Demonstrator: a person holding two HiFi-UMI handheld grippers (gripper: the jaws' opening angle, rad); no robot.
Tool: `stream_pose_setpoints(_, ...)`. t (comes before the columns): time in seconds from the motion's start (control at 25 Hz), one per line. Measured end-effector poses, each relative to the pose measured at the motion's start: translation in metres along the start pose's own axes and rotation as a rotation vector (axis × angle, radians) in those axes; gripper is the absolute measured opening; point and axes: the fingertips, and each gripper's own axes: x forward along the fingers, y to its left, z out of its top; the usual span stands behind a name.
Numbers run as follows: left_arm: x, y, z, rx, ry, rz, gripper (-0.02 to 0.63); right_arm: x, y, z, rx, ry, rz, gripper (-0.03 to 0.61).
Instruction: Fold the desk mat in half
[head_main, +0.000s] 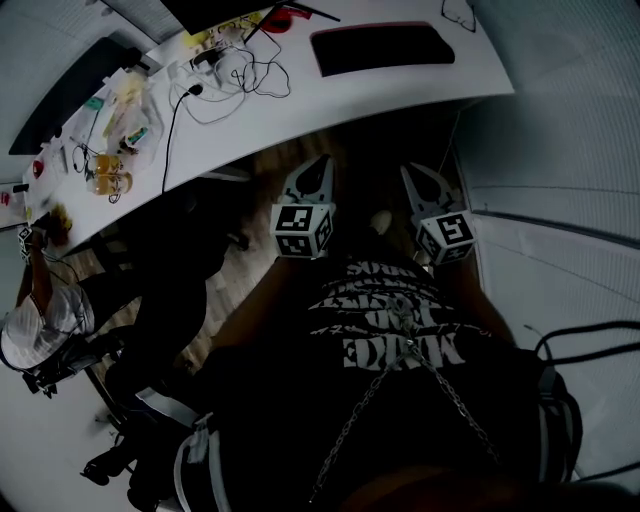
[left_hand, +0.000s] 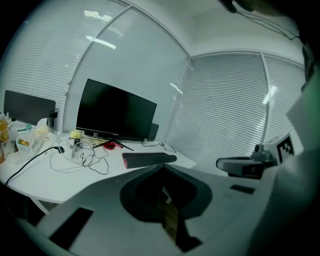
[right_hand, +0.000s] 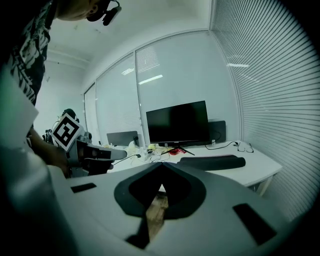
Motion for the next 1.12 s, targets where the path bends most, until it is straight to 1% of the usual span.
stream_pose_setpoints(0.36, 0.045, -0.03, 0.026, 0.022, -0.025, 0.035, 0.006, 0.005, -0.058, 0.023, -0.004, -0.028, 0.042, -0.002)
stream_pose_setpoints(0.72, 0.081, -0.058, 0.05, 0.048, -0.083, 0.093, 0.006, 0.001, -0.109, 0.044, -0.06, -0.068, 0.097, -0.002)
stream_pose_setpoints(0.96, 0.1, -0.081, 0.051, 0.062, -0.096, 0.115, 0.006, -0.01, -0.144, 0.049, -0.058, -0.095, 0.101, -0.002)
stream_pose_setpoints(1.12, 0.112, -0.091, 0.051, 0.082, -0.08, 0.114, 0.006, -0.014, -0.162, 0.046, -0.045, -0.101, 0.091, -0.002)
